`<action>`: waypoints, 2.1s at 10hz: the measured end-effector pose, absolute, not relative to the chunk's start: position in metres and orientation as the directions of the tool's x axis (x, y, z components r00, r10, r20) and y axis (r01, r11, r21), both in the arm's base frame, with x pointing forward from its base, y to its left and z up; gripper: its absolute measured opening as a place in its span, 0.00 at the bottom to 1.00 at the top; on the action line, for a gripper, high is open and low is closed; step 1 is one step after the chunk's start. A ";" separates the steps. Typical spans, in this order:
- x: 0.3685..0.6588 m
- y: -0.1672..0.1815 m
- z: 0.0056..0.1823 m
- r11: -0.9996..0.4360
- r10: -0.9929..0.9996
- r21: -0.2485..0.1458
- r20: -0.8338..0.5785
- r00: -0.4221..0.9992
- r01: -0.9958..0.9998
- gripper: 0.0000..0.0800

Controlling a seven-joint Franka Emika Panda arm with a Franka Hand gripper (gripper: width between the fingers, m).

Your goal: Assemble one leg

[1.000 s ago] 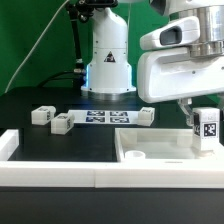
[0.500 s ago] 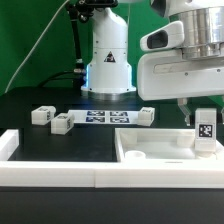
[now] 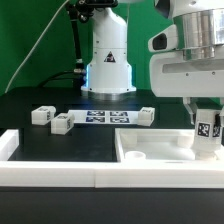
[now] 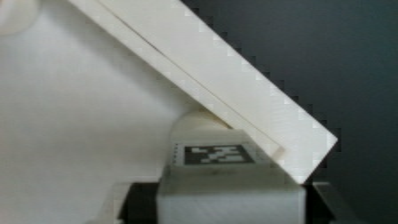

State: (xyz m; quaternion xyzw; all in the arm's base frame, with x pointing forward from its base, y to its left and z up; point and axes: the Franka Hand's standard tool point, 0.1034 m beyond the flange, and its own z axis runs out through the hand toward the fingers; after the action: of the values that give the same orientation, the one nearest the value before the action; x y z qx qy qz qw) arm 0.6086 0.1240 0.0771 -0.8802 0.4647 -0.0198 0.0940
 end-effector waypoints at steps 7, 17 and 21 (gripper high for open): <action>0.608 0.128 0.077 -0.136 -0.971 -0.155 -0.173 0.163 -0.978 0.37; 0.606 0.129 0.079 -0.923 -0.369 -0.137 0.049 0.928 -0.359 0.81; 0.604 0.129 0.076 -0.996 0.022 -0.078 0.109 0.994 0.031 0.81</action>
Offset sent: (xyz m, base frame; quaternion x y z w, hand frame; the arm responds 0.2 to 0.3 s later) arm 0.0026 -0.0105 0.0001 0.0141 -0.0135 0.2278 0.9735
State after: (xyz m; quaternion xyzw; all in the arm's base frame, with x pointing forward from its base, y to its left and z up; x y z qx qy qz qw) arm 0.6040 0.1292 0.0763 -0.9977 -0.0134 -0.0539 0.0400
